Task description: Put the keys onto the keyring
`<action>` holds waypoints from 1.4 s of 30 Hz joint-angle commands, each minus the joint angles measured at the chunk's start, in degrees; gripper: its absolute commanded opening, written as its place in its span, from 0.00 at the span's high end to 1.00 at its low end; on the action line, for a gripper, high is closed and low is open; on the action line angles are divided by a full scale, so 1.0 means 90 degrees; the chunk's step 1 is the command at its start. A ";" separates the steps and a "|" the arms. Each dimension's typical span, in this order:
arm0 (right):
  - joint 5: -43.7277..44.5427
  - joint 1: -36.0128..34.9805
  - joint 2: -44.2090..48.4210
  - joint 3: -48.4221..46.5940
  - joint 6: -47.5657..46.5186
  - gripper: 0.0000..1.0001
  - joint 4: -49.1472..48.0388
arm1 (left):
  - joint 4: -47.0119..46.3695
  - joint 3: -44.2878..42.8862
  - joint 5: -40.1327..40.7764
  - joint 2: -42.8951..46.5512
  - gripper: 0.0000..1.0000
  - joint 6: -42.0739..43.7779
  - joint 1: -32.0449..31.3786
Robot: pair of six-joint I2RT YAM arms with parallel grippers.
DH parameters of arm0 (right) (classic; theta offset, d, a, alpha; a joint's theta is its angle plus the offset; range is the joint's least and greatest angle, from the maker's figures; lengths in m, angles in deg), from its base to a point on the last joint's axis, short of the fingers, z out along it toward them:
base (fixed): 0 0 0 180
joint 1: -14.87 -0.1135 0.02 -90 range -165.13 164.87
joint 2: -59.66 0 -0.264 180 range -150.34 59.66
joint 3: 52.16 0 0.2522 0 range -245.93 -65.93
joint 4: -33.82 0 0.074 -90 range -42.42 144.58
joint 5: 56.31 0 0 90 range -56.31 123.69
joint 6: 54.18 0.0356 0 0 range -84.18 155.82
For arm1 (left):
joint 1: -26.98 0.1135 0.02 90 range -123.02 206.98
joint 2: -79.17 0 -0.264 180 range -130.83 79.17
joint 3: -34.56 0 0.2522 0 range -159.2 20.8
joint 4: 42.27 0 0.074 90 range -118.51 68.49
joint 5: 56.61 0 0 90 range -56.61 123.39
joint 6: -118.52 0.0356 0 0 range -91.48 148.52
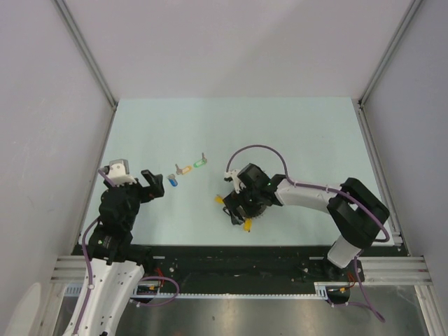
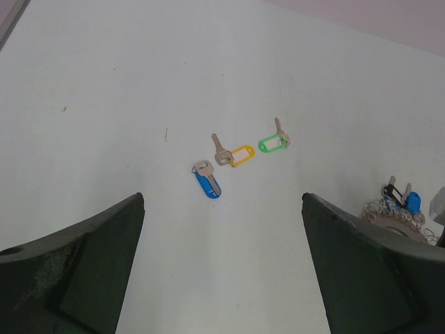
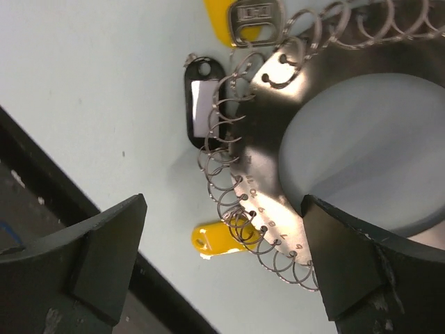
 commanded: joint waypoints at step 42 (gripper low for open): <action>0.1177 0.0160 -0.0060 0.0282 0.1760 0.71 -0.2317 | 0.0096 -0.0158 -0.0440 0.0287 0.00 0.0286 0.0024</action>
